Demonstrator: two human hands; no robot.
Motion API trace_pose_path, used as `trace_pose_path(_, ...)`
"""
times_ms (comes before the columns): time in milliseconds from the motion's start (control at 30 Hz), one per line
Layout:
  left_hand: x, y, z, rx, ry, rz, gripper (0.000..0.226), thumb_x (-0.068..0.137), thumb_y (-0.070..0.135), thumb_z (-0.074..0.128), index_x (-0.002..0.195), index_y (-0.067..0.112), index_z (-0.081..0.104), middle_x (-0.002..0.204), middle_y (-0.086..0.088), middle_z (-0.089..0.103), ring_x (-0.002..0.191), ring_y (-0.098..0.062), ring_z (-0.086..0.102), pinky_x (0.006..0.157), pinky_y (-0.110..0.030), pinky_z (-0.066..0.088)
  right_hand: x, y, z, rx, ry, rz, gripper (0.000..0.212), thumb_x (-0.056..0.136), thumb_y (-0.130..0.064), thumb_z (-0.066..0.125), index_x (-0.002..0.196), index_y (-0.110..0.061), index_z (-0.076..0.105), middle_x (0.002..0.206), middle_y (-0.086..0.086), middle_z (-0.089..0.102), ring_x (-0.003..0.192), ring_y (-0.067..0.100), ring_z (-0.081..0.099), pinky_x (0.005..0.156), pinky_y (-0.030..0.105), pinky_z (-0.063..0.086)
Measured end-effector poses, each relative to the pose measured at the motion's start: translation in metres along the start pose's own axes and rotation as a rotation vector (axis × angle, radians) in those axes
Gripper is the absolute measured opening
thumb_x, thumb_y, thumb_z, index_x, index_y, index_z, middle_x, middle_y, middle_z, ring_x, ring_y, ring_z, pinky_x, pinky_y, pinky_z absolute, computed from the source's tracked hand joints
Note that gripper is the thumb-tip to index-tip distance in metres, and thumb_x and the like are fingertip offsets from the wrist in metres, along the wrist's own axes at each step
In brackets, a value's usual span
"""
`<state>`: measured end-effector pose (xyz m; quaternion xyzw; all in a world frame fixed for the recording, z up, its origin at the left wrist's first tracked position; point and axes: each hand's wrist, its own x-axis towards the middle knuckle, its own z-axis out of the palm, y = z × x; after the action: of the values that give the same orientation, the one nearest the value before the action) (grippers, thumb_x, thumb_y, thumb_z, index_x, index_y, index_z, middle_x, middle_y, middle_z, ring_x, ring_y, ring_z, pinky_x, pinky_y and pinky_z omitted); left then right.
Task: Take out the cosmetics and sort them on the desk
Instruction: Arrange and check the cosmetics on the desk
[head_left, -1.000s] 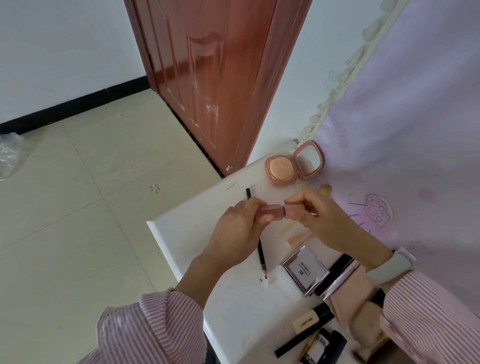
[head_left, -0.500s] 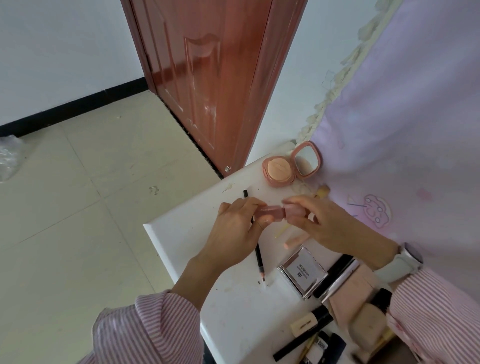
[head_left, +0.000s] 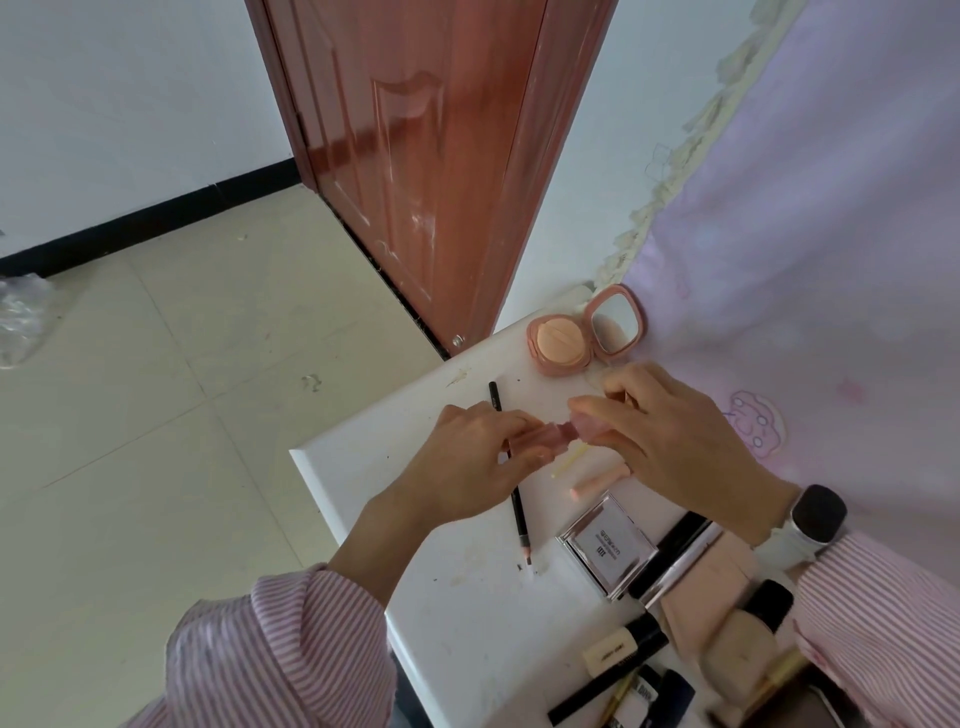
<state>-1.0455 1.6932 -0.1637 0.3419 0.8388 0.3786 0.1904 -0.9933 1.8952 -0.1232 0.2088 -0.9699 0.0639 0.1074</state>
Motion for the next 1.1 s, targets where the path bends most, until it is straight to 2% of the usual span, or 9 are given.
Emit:
trace_pose_path(200,0.003,-0.003,-0.006,0.052,-0.121,-0.013,0.026,0.094,0.039,0.044,0.111,0.032,0.063,0.092,0.013,0.065,0.092,-0.01,0.043,0.093,-0.035,0.031,-0.006,0.003,-0.005,-0.031,0.002,-0.034,0.014,0.076,-0.016,0.069,0.088,-0.009,0.07,0.081,0.006,0.057,0.066,0.023,0.056,0.051,0.03,0.048)
trace_pose_path(267,-0.001,-0.015,-0.014,0.022,-0.139,-0.067,0.024,0.093,0.044,0.045,0.109,0.044,0.063,0.093,0.029,0.064,0.092,0.002,0.043,0.095,-0.033,0.031,-0.012,0.014,-0.009,0.004,0.077,0.066,0.021,0.081,-0.024,0.058,0.087,-0.008,0.071,0.086,0.001,0.05,0.07,0.018,0.053,0.052,0.027,0.048)
trace_pose_path(333,-0.007,-0.032,-0.023,-0.091,-0.032,-0.137,0.018,0.087,0.051,0.05,0.097,0.047,0.064,0.088,0.039,0.061,0.088,0.009,0.048,0.089,-0.029,0.036,-0.018,0.029,-0.013,0.016,0.101,0.21,0.031,0.083,-0.034,0.053,0.091,-0.009,0.07,0.084,0.002,0.05,0.076,0.016,0.047,0.052,0.028,0.047)
trace_pose_path(467,-0.002,-0.038,-0.019,-0.384,0.232,-0.245,0.028,0.079,0.056,0.053,0.087,0.03,0.061,0.089,0.011,0.069,0.084,-0.001,0.06,0.075,-0.018,0.043,-0.027,0.028,0.005,0.345,0.143,0.572,0.012,0.085,-0.03,0.06,0.094,-0.022,0.059,0.082,-0.004,0.056,0.071,0.016,0.052,0.061,0.021,0.042)
trace_pose_path(567,0.019,-0.029,-0.003,-0.389,0.294,-0.272,0.013,0.086,0.039,0.06,0.086,0.026,0.059,0.091,0.015,0.063,0.083,-0.002,0.06,0.07,-0.011,0.042,-0.02,0.018,0.032,0.557,0.188,0.793,0.008,0.084,-0.027,0.059,0.085,-0.03,0.052,0.077,-0.007,0.06,0.066,0.011,0.054,0.06,0.02,0.04)
trace_pose_path(633,0.033,-0.023,0.006,-0.393,0.329,-0.289,0.009,0.082,0.025,0.068,0.085,0.028,0.06,0.095,0.017,0.054,0.076,0.001,0.057,0.063,-0.004,0.039,-0.016,0.02,0.049,0.604,0.191,0.896,0.007,0.083,-0.023,0.063,0.086,-0.02,0.058,0.082,0.002,0.062,0.066,0.009,0.052,0.063,0.021,0.04)
trace_pose_path(800,0.065,-0.007,0.033,-0.3,0.388,-0.29,0.015,0.084,0.026,0.065,0.095,0.016,0.065,0.092,0.005,0.065,0.081,-0.007,0.06,0.065,-0.009,0.038,-0.007,0.029,0.077,0.547,0.117,1.028,0.022,0.081,-0.022,0.066,0.097,-0.007,0.062,0.097,0.011,0.058,0.084,0.021,0.055,0.079,0.034,0.045)
trace_pose_path(933,0.08,0.001,0.053,-0.21,0.352,-0.38,0.015,0.085,0.027,0.062,0.094,0.015,0.061,0.09,0.003,0.068,0.08,-0.014,0.062,0.068,-0.02,0.04,-0.005,0.035,0.088,0.464,0.13,1.041,0.016,0.08,-0.026,0.066,0.088,-0.011,0.065,0.083,0.002,0.055,0.087,0.023,0.054,0.069,0.028,0.036)
trace_pose_path(1100,0.086,0.004,0.072,-0.162,0.31,-0.399,0.016,0.087,0.019,0.06,0.097,0.008,0.064,0.098,-0.006,0.065,0.086,-0.017,0.059,0.069,-0.019,0.039,-0.005,0.038,0.097,0.338,0.121,0.97,0.026,0.076,-0.028,0.071,0.095,-0.01,0.068,0.097,0.011,0.057,0.104,0.026,0.045,0.075,0.033,0.039)
